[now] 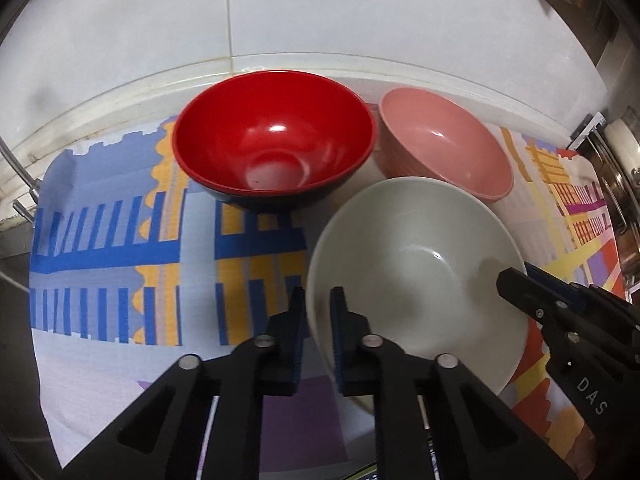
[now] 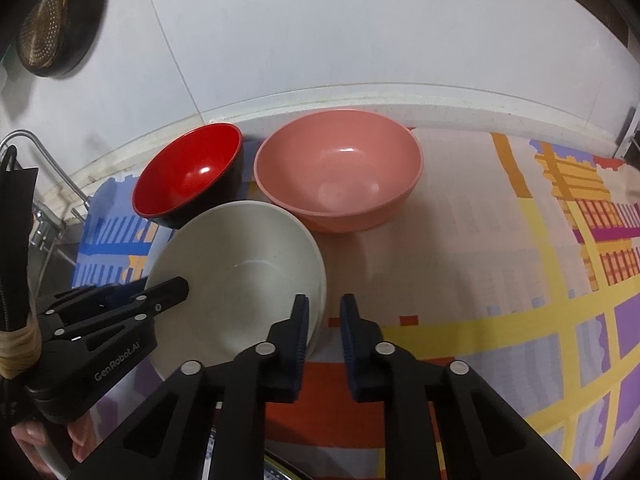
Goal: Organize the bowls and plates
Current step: 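Move both grippers to the white bowl rim and close them, then lift the white bowl with both grippers and carry it beside the plate stack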
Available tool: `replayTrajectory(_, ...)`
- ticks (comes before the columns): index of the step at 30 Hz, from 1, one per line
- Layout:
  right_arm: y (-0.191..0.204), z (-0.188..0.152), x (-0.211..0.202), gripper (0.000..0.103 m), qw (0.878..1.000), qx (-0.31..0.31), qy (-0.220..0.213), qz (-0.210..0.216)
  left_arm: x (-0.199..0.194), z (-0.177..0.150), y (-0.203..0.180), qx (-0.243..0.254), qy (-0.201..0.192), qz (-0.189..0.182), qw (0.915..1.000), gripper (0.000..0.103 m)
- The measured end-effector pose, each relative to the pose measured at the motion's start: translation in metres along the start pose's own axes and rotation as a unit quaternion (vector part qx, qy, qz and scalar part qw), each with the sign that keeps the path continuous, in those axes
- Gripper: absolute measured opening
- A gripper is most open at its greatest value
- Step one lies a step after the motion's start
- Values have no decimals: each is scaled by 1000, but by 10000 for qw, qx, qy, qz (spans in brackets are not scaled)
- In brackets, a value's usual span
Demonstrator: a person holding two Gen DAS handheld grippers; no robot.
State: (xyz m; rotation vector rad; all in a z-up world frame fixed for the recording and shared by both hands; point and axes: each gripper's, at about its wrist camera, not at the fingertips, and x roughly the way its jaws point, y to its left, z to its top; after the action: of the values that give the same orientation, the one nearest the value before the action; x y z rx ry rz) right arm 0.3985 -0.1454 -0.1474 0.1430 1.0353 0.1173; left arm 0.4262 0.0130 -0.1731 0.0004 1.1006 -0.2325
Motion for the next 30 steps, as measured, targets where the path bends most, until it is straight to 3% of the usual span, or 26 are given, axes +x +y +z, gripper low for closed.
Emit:
replayTrajectory(5,1,0,2,10,10000,10,-11,25,-3,0,-6,2,-18,101,9999,9)
replayTrajectory(15,-15,-4,-24,9,9998,182,-65,96,-36,-9,-30,-12,-112,-55,9999,9)
replayTrajectory(22,-42,-19,-67,9,9992,357,-183,65,-71,-20,-70,236,-341,-222,9989,10)
replayTrajectory(30,-81,-49,-116,9,9982,417,-391,-164,-85,-45,-133,605,-284,-384,9970,11)
